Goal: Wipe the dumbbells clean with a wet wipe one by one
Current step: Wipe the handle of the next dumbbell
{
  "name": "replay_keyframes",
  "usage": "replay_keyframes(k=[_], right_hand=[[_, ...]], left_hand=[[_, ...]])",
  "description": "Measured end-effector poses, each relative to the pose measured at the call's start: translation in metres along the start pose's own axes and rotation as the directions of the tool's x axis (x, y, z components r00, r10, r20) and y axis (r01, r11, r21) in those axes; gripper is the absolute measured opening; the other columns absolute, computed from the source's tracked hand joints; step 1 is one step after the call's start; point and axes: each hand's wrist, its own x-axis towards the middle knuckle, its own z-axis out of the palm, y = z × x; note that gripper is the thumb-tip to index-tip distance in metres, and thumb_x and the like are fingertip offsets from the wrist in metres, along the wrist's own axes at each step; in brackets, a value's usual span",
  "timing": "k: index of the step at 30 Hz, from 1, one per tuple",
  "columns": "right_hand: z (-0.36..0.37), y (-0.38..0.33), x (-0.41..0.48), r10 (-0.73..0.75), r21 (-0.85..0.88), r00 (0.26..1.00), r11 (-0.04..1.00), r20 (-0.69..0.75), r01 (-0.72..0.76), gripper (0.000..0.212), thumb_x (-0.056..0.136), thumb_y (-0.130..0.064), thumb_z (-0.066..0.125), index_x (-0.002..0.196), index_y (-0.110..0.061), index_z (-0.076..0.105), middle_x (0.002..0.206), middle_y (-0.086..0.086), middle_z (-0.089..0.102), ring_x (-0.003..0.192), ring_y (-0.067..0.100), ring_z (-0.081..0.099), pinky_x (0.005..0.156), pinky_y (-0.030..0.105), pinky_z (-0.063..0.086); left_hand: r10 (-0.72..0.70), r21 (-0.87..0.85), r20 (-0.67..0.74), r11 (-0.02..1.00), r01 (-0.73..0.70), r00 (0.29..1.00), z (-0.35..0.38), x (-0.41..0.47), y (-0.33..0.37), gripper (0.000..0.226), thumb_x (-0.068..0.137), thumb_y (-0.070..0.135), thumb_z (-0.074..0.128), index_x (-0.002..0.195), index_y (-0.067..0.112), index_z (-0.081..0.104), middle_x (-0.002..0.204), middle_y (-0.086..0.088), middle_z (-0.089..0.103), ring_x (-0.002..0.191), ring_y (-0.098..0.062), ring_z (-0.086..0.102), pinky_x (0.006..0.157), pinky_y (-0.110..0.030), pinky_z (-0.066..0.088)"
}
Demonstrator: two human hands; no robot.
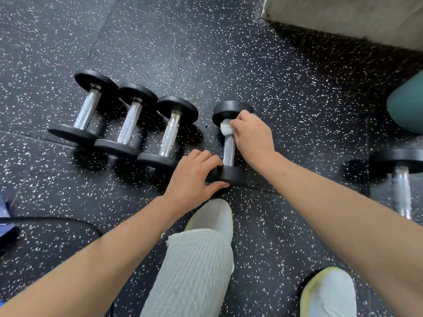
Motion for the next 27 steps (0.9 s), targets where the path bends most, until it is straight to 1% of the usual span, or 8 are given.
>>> replay_keyframes(k=[3, 7, 11, 15, 18, 22, 24, 27], right_hand=[[-0.003, -0.005, -0.013, -0.022, 0.021, 1.0, 1.0, 0.001, 0.022, 0.006, 0.089, -0.011, 0.065, 0.084, -0.012, 0.064, 0.093, 0.004, 0.055, 0.078, 0.026, 0.054, 0.054, 0.039, 0.048], [-0.009, -0.009, -0.031, -0.137, 0.048, 0.99, 0.99, 0.037, 0.135, 0.009, 0.093, -0.016, 0.065, 0.085, -0.01, 0.067, 0.09, 0.005, 0.054, 0.078, 0.028, 0.056, 0.053, 0.04, 0.05], [-0.01, -0.009, -0.011, -0.084, 0.036, 0.996, 0.996, 0.016, 0.083, 0.007, 0.09, -0.012, 0.065, 0.084, -0.01, 0.067, 0.092, 0.005, 0.056, 0.079, 0.028, 0.056, 0.055, 0.042, 0.051], [-0.009, -0.015, -0.009, -0.041, 0.073, 0.999, 0.997, 0.017, 0.04, 0.007, 0.085, -0.007, 0.068, 0.079, -0.01, 0.065, 0.089, 0.005, 0.055, 0.076, 0.028, 0.055, 0.05, 0.037, 0.046], [-0.015, -0.015, -0.026, -0.104, 0.131, 0.994, 0.987, 0.045, 0.098, 0.01, 0.09, -0.013, 0.067, 0.082, -0.01, 0.069, 0.088, 0.005, 0.054, 0.076, 0.029, 0.056, 0.052, 0.037, 0.044], [-0.027, -0.007, -0.034, -0.252, 0.204, 0.958, 0.954, 0.14, 0.221, 0.012, 0.094, -0.018, 0.065, 0.096, -0.015, 0.076, 0.094, 0.004, 0.059, 0.084, 0.03, 0.062, 0.064, 0.04, 0.051], [-0.029, -0.002, -0.024, -0.211, 0.2, 0.968, 0.963, 0.137, 0.182, 0.013, 0.094, -0.018, 0.066, 0.101, -0.016, 0.077, 0.098, 0.004, 0.061, 0.086, 0.03, 0.063, 0.066, 0.039, 0.051], [-0.03, -0.001, -0.008, -0.074, 0.182, 0.988, 0.982, 0.136, 0.049, 0.016, 0.095, -0.021, 0.063, 0.103, -0.017, 0.077, 0.103, 0.004, 0.061, 0.09, 0.029, 0.063, 0.069, 0.038, 0.049]], left_hand=[[-0.008, -0.005, 0.004, 1.0, 0.008, 1.0, 0.0, 0.0, -0.002, 0.045, 0.083, 0.057, 0.079, 0.108, 0.023, 0.063, 0.097, 0.011, 0.056, 0.093, -0.019, 0.048, 0.08, -0.043, 0.047], [-0.015, -0.025, 0.015, 1.0, 0.015, 1.0, 0.0, -0.002, -0.003, 0.045, 0.086, 0.057, 0.076, 0.111, 0.023, 0.063, 0.102, 0.01, 0.057, 0.095, -0.02, 0.048, 0.083, -0.043, 0.048], [-0.025, -0.065, 0.035, 0.997, 0.027, 0.999, -0.001, -0.002, 0.001, 0.043, 0.086, 0.051, 0.079, 0.112, 0.021, 0.062, 0.106, 0.008, 0.059, 0.096, -0.02, 0.05, 0.086, -0.041, 0.047], [-0.066, -0.101, 0.059, 0.992, 0.071, 0.996, -0.002, -0.004, 0.003, 0.041, 0.086, 0.041, 0.082, 0.116, 0.023, 0.061, 0.109, 0.011, 0.059, 0.099, -0.017, 0.051, 0.085, -0.039, 0.048], [-0.072, -0.1, 0.086, 0.992, 0.08, 0.994, -0.001, -0.004, 0.004, 0.045, 0.083, 0.028, 0.084, 0.12, 0.026, 0.058, 0.11, 0.013, 0.058, 0.102, -0.017, 0.051, 0.084, -0.043, 0.051], [-0.053, -0.085, 0.115, 0.994, 0.063, 0.992, -0.001, 0.0, 0.005, 0.051, 0.08, 0.019, 0.085, 0.122, 0.026, 0.056, 0.11, 0.013, 0.056, 0.096, -0.016, 0.048, 0.082, -0.042, 0.05], [-0.055, -0.09, 0.136, 0.994, 0.067, 0.989, 0.0, 0.002, 0.007, 0.05, 0.081, 0.017, 0.084, 0.121, 0.026, 0.056, 0.111, 0.012, 0.055, 0.096, -0.017, 0.05, 0.082, -0.043, 0.05], [-0.043, -0.086, 0.148, 0.995, 0.056, 0.988, 0.002, 0.005, 0.011, 0.049, 0.082, 0.016, 0.083, 0.121, 0.027, 0.056, 0.113, 0.012, 0.054, 0.098, -0.018, 0.054, 0.081, -0.046, 0.051]])
